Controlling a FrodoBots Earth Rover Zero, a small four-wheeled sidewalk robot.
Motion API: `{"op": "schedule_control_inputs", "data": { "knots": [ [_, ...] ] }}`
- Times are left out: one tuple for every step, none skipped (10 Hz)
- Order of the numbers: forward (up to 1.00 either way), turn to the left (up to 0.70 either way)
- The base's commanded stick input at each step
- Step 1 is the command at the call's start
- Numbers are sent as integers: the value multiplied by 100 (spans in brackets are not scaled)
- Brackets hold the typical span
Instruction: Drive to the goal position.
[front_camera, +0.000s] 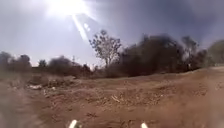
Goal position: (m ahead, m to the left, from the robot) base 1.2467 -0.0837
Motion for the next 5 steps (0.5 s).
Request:
{"op": "schedule_control_inputs", "data": {
  "knots": [
    [85,0],
    [85,0],
    [85,0],
    [85,0],
    [85,0]
  ]
}}
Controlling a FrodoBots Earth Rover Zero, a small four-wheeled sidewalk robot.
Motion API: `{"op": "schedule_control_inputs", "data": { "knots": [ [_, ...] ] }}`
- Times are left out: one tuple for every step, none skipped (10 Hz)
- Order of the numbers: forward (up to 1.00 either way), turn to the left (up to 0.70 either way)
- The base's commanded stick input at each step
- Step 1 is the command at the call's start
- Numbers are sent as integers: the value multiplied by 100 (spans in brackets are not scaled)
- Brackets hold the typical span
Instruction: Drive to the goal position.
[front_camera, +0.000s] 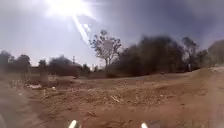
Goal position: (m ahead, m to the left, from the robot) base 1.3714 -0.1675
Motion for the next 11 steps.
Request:
{"op": "schedule_control_inputs", "data": {
  "knots": [
    [85,0],
    [85,0],
    [85,0],
    [71,0],
    [31,0],
    [0,0],
    [0,0],
    [-85,0],
    [-85,0],
    [-85,0],
    [-85,0]
  ]
}}
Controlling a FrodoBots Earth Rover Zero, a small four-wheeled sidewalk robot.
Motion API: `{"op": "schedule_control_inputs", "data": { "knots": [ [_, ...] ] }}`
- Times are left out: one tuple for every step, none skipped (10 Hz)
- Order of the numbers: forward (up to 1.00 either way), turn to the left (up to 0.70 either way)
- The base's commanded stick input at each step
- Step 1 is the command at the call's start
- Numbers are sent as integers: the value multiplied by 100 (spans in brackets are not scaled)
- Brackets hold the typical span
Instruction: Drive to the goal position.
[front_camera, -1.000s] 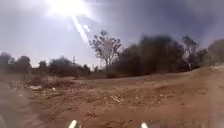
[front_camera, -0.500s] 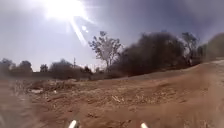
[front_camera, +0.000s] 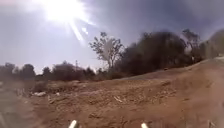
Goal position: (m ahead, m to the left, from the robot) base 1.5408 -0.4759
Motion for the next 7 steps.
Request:
{"op": "schedule_control_inputs", "data": {
  "knots": [
    [-85,0],
    [-85,0],
    [-85,0],
    [-85,0],
    [-85,0],
    [-85,0],
    [-85,0]
  ]
}}
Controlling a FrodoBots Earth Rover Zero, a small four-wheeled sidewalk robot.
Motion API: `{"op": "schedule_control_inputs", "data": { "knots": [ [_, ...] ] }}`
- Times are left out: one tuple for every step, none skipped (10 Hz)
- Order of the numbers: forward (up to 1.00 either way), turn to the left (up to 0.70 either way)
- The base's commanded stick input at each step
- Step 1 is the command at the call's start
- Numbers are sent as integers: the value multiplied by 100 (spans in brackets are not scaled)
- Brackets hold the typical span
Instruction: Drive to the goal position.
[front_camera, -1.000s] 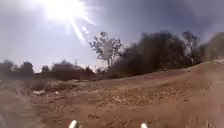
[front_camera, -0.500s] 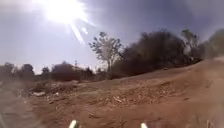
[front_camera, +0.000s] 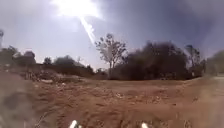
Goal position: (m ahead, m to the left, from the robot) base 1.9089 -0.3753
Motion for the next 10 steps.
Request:
{"op": "schedule_control_inputs", "data": {
  "knots": [
    [-85,0],
    [-85,0],
    [-85,0],
    [-85,0],
    [-85,0],
    [-85,0],
    [-85,0],
    [-85,0],
    [0,0],
    [0,0]
  ]
}}
